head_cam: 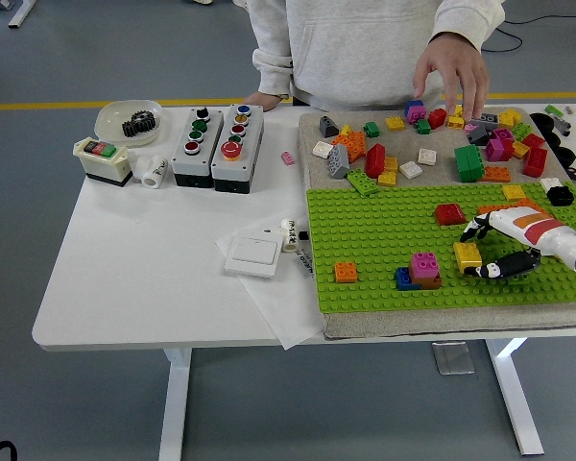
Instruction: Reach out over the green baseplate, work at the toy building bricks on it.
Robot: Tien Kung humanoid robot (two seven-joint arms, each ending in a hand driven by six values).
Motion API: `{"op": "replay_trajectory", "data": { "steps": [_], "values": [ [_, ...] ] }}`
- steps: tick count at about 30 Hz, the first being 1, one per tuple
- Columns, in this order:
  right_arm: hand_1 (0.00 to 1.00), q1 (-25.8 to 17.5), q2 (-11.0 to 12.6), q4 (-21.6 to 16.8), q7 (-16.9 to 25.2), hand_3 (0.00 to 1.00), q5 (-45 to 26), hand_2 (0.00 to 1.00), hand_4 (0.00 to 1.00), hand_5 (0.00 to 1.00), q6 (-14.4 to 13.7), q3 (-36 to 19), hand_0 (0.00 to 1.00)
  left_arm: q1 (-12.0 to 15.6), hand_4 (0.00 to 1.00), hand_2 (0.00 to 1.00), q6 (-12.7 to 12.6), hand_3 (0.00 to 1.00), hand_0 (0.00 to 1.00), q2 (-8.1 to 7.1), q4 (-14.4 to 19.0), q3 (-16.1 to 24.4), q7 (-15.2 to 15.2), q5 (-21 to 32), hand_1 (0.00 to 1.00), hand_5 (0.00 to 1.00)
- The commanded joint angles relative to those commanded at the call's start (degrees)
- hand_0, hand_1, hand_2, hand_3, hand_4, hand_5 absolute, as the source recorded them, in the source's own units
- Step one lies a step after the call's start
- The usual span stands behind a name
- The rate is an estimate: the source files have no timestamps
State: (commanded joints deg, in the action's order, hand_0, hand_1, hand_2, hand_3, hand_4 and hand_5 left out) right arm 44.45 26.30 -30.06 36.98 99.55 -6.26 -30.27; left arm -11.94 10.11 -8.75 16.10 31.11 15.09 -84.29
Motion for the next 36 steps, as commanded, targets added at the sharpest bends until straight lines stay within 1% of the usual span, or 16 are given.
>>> {"op": "replay_trajectory", "data": {
  "steps": [4,5,10,11,16,17,26,32,36],
  "values": [
    [0.617,-0.11,0.08,-0.08,0.0,0.575,0.23,0.648,0.846,0.394,-0.33,-0.06,0.695,0.19,0.659,0.706,-0.06,0.598,0.722,0.06,0.0,-0.04,-0.08,0.0,0.725,0.605],
    [0.648,-0.13,0.1,-0.13,0.0,0.683,0.27,0.699,0.888,0.383,-0.46,-0.11,0.711,0.23,0.66,0.706,-0.06,0.598,0.721,0.06,0.0,-0.02,-0.09,-0.02,0.725,0.605],
    [0.648,-0.18,0.16,-0.29,0.0,0.683,0.4,0.699,0.888,0.383,-1.01,-0.31,0.711,0.4,0.66,0.706,0.0,0.598,0.721,0.11,0.01,0.15,-0.09,-0.32,0.725,0.605],
    [0.673,-0.21,0.17,-0.28,0.0,0.792,0.41,0.72,0.939,0.368,-1.16,-0.33,0.735,0.41,0.661,0.707,0.06,0.598,0.722,0.11,0.02,0.16,-0.08,-0.37,0.726,0.606],
    [0.673,-0.3,0.25,-0.29,0.0,0.792,0.33,0.72,0.939,0.368,-1.44,-0.39,0.735,0.44,0.661,0.707,0.19,0.598,0.722,0.08,0.04,0.11,-0.13,-0.33,0.726,0.606],
    [0.689,-0.33,0.29,-0.31,0.0,0.835,0.38,0.746,0.998,0.383,-1.47,-0.51,0.756,0.45,0.659,0.707,0.21,0.598,0.722,0.07,0.03,0.13,-0.13,-0.35,0.727,0.604],
    [0.695,-0.58,0.53,-0.99,0.0,0.841,1.2,0.748,0.998,0.386,-1.17,-1.53,0.758,0.61,0.661,0.707,0.19,0.597,0.722,0.03,0.0,0.27,-0.13,-0.63,0.725,0.608],
    [0.696,-1.1,0.96,-2.58,0.0,0.845,1.92,0.752,0.998,0.385,-0.25,-3.24,0.758,0.82,0.66,0.706,0.19,0.596,0.722,0.08,-0.06,0.58,-0.07,-1.04,0.723,0.607],
    [0.696,-2.31,2.24,-5.23,0.0,0.847,2.78,0.756,0.998,0.395,0.79,-6.25,0.758,0.94,0.659,0.708,0.18,0.597,0.722,0.06,-0.1,0.51,-0.16,-0.92,0.725,0.606]
  ]
}}
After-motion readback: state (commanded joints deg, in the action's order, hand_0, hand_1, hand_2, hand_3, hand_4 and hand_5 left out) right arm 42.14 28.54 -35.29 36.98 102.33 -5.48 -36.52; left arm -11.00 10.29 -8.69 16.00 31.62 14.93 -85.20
